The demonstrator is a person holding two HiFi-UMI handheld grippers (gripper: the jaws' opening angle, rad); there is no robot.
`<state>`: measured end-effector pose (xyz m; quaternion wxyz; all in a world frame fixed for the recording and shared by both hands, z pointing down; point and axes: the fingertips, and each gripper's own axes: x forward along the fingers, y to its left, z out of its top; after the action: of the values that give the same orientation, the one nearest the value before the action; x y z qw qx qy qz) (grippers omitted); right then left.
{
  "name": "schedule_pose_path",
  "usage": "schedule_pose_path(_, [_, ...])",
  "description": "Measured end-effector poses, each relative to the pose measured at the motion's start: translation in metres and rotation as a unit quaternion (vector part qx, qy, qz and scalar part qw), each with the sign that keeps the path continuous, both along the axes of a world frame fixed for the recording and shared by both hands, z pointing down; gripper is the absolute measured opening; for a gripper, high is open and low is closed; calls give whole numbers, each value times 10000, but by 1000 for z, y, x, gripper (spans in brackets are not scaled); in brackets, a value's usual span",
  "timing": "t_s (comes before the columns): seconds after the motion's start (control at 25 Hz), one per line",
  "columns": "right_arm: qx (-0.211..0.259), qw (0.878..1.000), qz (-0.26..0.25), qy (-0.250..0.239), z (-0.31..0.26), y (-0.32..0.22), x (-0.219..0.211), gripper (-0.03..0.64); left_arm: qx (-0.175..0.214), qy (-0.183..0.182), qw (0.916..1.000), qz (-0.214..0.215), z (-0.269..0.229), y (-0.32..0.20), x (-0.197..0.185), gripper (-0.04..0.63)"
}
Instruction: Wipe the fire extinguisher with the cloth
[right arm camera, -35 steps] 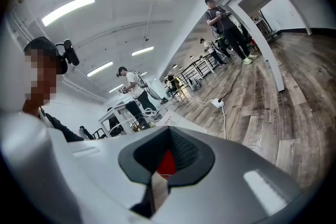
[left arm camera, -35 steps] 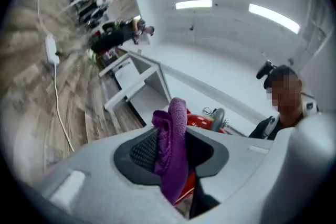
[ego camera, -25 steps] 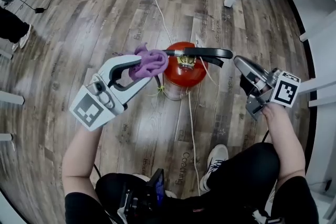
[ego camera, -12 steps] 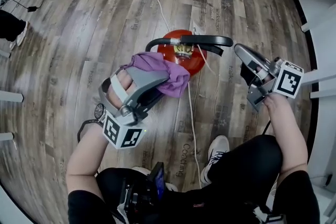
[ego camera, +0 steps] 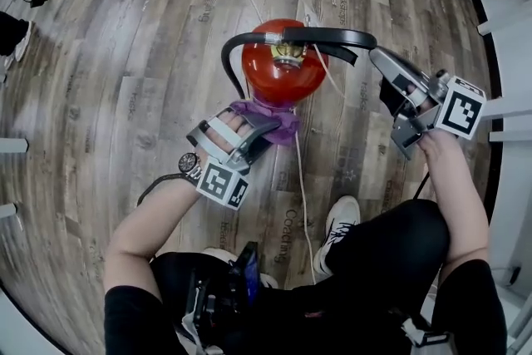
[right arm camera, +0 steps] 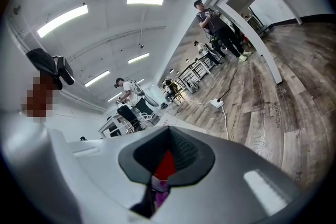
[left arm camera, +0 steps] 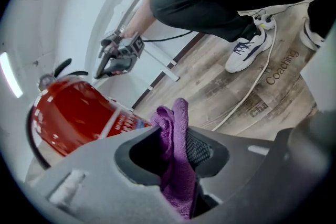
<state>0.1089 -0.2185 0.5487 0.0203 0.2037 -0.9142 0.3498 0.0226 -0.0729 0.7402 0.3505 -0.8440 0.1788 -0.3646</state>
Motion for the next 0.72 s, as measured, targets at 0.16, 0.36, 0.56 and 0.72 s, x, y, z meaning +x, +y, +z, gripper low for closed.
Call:
schedule_pose_path(0.16, [-18, 10000, 16, 32, 3, -2, 2, 3, -644, -368, 9972, 83, 65, -1, 7, 116])
schedule_pose_path(0.36, [-103, 9999, 56, 87, 8, -3, 6, 3, -1387, -952, 9857, 71, 142, 3, 4, 115])
schedule_pose_path(0.56, [-166, 9997, 91, 172, 15, -5, 13, 3, -1703, -1008, 9802, -8, 164, 4, -5, 115])
schedule_pose_path(0.72, [-219, 9994, 178, 176, 17, -8, 19, 3, -1773, -773, 9810, -130, 155, 1, -4, 115])
